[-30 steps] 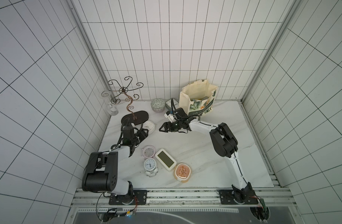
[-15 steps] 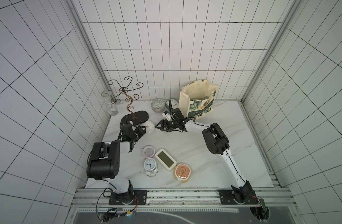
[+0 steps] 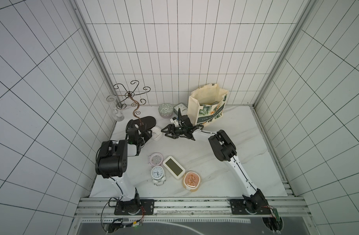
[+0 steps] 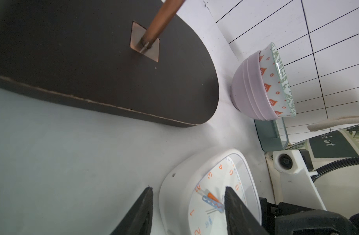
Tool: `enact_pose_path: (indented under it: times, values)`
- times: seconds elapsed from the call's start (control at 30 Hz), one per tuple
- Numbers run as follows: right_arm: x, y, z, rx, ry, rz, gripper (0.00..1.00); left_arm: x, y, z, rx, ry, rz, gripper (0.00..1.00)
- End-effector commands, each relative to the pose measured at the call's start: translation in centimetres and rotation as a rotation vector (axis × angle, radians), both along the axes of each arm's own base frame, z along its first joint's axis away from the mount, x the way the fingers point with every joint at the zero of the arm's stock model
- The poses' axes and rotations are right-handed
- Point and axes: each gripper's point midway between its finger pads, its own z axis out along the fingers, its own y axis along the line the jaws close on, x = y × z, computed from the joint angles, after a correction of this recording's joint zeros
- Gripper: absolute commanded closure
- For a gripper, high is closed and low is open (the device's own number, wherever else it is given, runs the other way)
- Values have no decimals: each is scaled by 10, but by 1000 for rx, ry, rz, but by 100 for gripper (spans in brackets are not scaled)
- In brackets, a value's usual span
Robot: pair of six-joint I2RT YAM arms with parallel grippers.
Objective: Put the alarm clock into the canvas bag
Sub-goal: Pick up the alarm from the center of the board.
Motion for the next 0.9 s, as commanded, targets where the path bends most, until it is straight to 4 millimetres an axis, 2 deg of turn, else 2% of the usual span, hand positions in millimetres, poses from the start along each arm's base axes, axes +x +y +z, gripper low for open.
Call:
enact_pose_path:
  times: [0.0, 0.23, 0.37, 0.53, 0.63, 0.73, 0.87]
  values:
    - [3, 20, 12, 64, 23, 11, 34, 12, 0, 6, -8, -45, -13, 45]
    - [0, 37, 8, 92, 51, 23, 35, 14, -3, -8, -16, -9, -32, 53]
    - [-3, 44, 13, 110, 42, 39, 40, 14, -6, -9, -28, -10, -48, 59]
    - [-9, 50, 20, 120, 10, 58, 45, 13, -10, -7, -42, -15, -65, 61]
    - [-9, 49, 30, 122, -31, 57, 52, 12, -13, -5, -57, -22, -77, 62]
    - [-9, 44, 48, 111, -106, 36, 57, 11, -16, 1, -67, -37, -84, 62]
    - [-11, 29, 76, 62, -235, -13, 61, 8, -19, 21, -66, -79, -87, 61]
